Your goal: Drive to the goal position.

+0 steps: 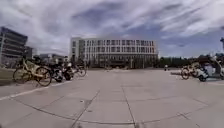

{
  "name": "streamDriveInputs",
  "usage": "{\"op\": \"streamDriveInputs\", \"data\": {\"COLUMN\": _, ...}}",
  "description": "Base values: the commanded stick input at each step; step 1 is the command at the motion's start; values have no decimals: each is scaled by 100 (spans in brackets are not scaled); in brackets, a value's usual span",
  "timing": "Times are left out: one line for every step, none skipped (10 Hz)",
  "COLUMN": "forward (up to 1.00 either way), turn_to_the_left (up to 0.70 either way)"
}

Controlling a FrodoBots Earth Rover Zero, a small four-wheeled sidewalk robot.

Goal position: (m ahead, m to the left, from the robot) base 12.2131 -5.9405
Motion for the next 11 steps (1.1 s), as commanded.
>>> {"op": "streamDriveInputs", "data": {"forward": 0, "turn_to_the_left": 0}}
{"op": "streamDriveInputs", "data": {"forward": 0, "turn_to_the_left": 0}}
{"op": "streamDriveInputs", "data": {"forward": 0, "turn_to_the_left": 0}}
{"op": "streamDriveInputs", "data": {"forward": 0, "turn_to_the_left": 0}}
{"op": "streamDriveInputs", "data": {"forward": 0, "turn_to_the_left": 0}}
{"op": "streamDriveInputs", "data": {"forward": 0, "turn_to_the_left": 0}}
{"op": "streamDriveInputs", "data": {"forward": 0, "turn_to_the_left": 0}}
{"op": "streamDriveInputs", "data": {"forward": 0, "turn_to_the_left": 0}}
{"op": "streamDriveInputs", "data": {"forward": 8, "turn_to_the_left": 0}}
{"op": "streamDriveInputs", "data": {"forward": 70, "turn_to_the_left": 0}}
{"op": "streamDriveInputs", "data": {"forward": 70, "turn_to_the_left": 0}}
